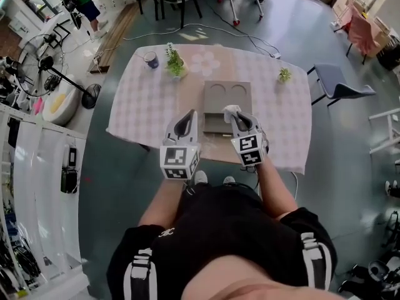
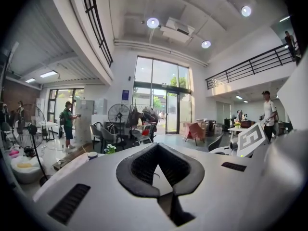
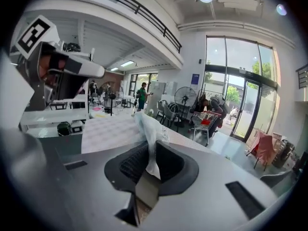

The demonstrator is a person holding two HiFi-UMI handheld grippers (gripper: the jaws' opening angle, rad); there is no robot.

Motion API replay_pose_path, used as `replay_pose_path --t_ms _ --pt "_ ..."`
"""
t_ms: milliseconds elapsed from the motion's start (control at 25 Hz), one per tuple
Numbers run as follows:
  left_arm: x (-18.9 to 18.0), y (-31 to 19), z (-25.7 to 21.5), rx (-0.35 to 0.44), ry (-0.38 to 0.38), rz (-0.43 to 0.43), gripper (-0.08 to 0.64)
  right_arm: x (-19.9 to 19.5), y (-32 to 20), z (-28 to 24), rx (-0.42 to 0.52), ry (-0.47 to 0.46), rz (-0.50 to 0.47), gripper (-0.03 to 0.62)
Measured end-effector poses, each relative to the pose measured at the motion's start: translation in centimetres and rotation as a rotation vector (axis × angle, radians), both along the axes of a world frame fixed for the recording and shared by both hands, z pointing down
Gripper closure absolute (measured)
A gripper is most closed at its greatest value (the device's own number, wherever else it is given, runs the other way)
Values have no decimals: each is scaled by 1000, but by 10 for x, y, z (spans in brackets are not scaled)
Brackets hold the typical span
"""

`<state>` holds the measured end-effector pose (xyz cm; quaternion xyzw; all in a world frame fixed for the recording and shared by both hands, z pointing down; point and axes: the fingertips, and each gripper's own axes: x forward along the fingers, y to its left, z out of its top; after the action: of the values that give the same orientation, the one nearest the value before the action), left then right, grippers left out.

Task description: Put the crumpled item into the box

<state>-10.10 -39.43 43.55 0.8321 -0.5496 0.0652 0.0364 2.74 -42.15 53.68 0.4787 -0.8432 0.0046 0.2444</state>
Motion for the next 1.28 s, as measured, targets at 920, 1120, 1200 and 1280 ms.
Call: replay_pose_path --t_ms 920,1120,1200,1280 --pt "-62 12 10 -30 -11 -138 569 -15 -34 139 -223 310 -151 551" --pt "-69 12 12 -40 -17 -155 568 -13 -40 167 -281 396 -181 551" --pt "-68 11 14 -46 -19 -157 568 -12 -42 178 -308 440 -198 549" --pt "-68 10 16 -49 -22 -157 569 -10 -44 188 -330 462 -212 549"
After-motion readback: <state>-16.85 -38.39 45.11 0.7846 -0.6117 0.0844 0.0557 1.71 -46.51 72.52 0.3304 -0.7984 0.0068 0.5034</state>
